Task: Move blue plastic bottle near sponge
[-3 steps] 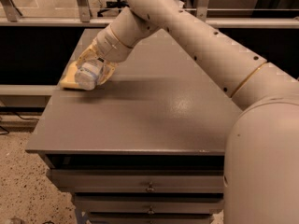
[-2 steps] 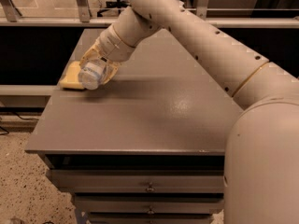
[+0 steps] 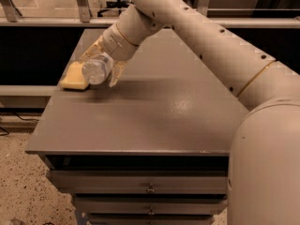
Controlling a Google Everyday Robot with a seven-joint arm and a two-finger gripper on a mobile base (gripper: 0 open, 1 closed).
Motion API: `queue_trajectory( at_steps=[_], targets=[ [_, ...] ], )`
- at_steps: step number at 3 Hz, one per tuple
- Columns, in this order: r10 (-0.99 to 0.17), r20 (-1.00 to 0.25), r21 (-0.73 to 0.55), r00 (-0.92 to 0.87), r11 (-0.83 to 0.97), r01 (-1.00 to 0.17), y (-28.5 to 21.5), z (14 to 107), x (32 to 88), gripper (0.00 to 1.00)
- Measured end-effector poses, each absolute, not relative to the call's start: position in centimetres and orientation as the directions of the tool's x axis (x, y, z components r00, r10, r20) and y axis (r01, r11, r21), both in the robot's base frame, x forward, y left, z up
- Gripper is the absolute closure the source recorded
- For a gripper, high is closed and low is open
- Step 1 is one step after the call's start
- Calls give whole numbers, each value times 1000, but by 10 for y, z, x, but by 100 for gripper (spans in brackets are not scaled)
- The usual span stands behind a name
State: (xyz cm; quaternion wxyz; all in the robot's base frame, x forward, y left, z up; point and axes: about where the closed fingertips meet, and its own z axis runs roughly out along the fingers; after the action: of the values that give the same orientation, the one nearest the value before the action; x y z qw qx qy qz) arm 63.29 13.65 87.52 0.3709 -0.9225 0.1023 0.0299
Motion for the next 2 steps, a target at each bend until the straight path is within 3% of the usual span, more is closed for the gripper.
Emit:
queue_trajectory(
  at_steps=[2],
  targets=[
    [-165,-134,-678,977,-704,-212,138,874,632,0]
  ],
)
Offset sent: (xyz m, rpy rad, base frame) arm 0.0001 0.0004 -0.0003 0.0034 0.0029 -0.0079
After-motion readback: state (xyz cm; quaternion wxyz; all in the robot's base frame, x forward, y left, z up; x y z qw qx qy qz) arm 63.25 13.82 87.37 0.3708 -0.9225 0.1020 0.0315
